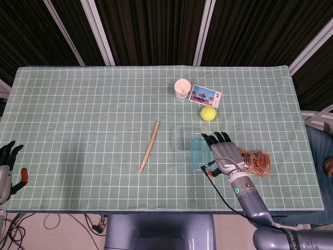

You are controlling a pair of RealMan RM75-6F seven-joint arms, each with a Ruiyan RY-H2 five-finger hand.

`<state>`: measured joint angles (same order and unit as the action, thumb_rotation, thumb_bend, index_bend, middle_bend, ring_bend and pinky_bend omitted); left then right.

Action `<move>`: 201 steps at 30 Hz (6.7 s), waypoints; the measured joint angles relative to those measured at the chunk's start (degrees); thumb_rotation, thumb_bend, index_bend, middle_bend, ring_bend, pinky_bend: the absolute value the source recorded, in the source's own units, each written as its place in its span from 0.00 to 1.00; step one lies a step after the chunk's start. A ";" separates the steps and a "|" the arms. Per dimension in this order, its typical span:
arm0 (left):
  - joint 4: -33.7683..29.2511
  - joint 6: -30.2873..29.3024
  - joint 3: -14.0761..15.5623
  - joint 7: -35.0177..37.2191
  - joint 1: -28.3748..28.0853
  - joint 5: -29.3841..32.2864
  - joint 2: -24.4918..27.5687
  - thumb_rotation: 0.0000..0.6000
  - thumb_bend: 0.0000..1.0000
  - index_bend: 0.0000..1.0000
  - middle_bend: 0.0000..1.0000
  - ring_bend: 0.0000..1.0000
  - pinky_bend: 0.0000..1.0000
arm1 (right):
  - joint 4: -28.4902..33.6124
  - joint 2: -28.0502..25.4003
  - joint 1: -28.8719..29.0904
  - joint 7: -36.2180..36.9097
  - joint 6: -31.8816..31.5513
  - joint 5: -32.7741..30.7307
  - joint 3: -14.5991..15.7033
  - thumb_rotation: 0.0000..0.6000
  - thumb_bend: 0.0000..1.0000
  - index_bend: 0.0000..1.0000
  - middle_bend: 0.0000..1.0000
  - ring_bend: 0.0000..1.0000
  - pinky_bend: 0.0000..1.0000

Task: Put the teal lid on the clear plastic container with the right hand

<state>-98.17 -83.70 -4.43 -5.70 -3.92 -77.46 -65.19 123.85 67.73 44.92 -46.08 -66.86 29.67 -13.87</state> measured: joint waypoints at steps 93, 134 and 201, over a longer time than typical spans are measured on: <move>-1.37 2.31 -0.43 -0.50 -0.47 3.98 1.00 1.00 0.57 0.11 0.00 0.00 0.00 | -35.09 21.75 17.41 2.72 6.86 -7.91 2.84 1.00 0.24 0.03 0.33 0.02 0.00; -1.62 2.67 -0.46 -0.90 -0.58 4.75 1.11 1.00 0.57 0.11 0.00 0.00 0.00 | -34.80 21.81 16.31 2.03 7.07 -7.78 1.91 1.00 0.24 0.03 0.33 0.02 0.00; -1.59 2.83 -0.55 -1.30 -0.71 5.31 1.05 1.00 0.57 0.11 0.00 0.00 0.00 | -35.43 21.21 16.13 2.20 9.80 -8.58 1.46 1.00 0.26 0.03 0.33 0.02 0.00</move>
<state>-99.76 -80.88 -4.98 -7.00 -4.63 -72.15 -64.14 88.42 88.93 61.04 -43.88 -57.06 21.09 -12.42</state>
